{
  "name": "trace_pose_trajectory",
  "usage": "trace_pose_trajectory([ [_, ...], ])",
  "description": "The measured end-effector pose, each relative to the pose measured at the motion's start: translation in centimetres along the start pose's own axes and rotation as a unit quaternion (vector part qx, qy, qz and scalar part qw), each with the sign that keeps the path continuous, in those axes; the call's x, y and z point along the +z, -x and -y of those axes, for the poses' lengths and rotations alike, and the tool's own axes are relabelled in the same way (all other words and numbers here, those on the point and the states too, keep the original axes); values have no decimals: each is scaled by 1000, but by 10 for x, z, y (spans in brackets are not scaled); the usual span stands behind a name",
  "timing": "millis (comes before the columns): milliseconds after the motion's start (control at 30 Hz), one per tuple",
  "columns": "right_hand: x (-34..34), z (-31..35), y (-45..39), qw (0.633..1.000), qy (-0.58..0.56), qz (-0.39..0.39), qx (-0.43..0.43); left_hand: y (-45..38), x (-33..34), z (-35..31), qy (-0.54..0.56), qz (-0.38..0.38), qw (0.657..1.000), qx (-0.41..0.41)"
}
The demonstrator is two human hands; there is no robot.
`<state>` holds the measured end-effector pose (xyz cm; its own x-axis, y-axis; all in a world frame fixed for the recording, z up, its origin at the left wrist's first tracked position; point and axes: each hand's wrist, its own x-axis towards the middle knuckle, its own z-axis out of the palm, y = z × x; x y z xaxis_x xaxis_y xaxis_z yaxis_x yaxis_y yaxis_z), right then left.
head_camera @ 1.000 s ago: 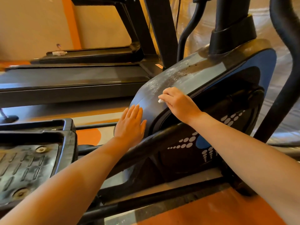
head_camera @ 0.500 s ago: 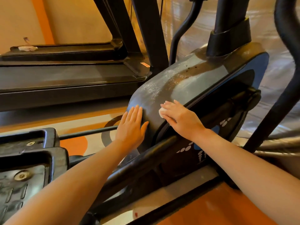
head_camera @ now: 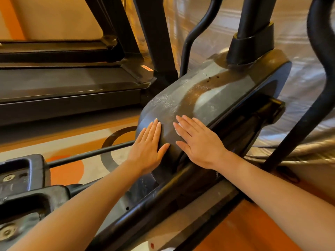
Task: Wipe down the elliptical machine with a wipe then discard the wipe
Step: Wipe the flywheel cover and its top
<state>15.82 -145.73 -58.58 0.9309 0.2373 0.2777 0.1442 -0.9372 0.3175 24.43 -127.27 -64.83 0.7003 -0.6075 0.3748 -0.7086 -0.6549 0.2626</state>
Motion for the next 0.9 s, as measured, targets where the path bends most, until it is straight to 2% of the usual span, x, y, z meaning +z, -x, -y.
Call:
trace_pose_trajectory([
  [100,-1,5,-8,1000,-5,25,8,0,0,1,14,7,1000,1],
  [333,0,12,-30,999,-5,27,16,0,4,2,54,9,998,-3],
  [467,-8,14,-53,996,26,87,15,0,5,3,58,7,998,-1],
  [700,-8,7,-68,995,66,75,-18,1,5,3,76,-6,997,1],
  [800,-3,4,-61,999,13,29,-26,1,5,6,72,-1,997,-14],
  [900,5,2,-58,997,-2,-73,-38,0,3,10,64,8,998,-26],
])
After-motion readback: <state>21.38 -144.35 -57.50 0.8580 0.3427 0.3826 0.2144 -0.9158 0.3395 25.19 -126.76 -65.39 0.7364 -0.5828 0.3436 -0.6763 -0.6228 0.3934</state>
